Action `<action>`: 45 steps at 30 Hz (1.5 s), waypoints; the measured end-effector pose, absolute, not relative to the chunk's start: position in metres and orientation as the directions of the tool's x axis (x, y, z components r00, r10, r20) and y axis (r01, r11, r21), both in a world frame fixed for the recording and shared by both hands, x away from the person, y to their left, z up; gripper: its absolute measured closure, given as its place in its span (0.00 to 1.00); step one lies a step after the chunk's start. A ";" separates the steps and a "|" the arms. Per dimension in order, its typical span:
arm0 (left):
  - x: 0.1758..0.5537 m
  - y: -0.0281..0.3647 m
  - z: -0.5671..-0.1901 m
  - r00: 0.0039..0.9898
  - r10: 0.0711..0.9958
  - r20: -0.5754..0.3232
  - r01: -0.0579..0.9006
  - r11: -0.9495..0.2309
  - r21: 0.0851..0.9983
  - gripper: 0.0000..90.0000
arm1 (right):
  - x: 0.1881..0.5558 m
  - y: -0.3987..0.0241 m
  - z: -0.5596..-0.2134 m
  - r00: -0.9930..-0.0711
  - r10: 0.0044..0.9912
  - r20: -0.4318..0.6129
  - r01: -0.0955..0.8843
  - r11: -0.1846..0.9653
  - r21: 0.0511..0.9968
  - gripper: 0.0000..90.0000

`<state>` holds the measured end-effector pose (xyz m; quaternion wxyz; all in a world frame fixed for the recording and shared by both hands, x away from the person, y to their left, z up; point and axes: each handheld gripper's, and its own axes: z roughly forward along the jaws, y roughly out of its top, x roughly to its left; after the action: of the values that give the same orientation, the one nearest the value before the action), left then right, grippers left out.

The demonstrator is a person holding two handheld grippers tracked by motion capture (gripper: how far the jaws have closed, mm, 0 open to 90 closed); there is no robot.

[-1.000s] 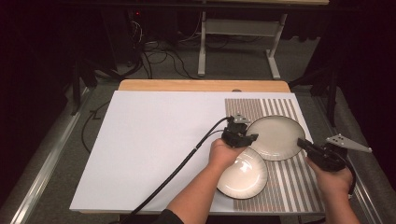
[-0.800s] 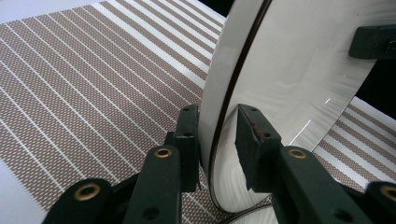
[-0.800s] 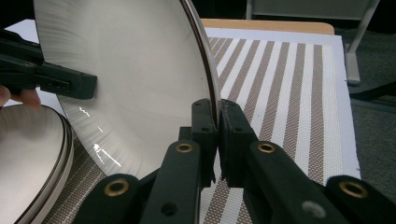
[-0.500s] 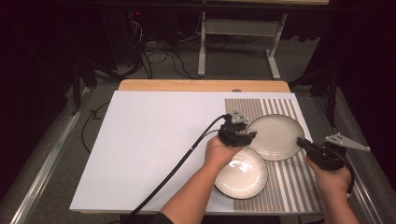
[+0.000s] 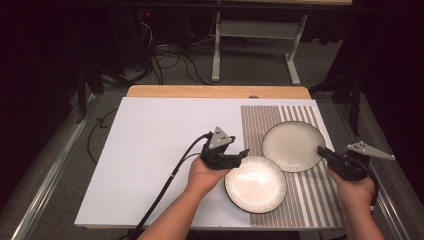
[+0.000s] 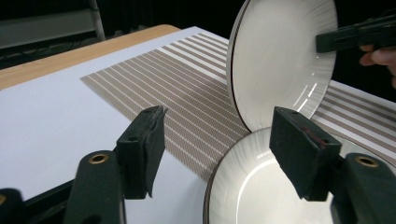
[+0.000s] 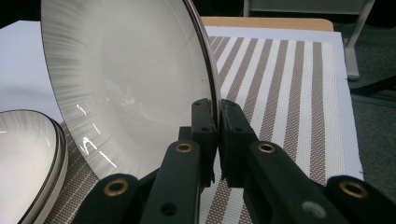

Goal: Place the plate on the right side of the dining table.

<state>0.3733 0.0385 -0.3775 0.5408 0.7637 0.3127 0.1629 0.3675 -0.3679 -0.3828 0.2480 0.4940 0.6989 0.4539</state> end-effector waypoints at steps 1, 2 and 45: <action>0.369 0.044 -0.378 0.746 0.660 -0.085 0.302 -0.223 0.927 0.36 | 0.368 -0.368 -0.383 -0.386 0.917 0.104 0.467 0.097 0.879 0.98; 0.366 0.049 -0.378 0.744 0.663 -0.081 0.299 -0.223 0.928 0.34 | 0.368 -0.368 -0.383 -0.384 0.917 0.106 0.468 0.095 0.878 0.98; 0.285 0.185 -0.386 0.611 0.784 -0.109 0.276 -0.082 0.958 0.00 | 0.392 -0.372 -0.395 -0.304 0.926 0.221 0.603 0.007 0.798 0.94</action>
<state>0.2854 0.1845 -0.3857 0.5616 0.6999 0.3788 0.2261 0.3923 -0.3725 -0.3946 0.1887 0.5587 0.6842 0.4291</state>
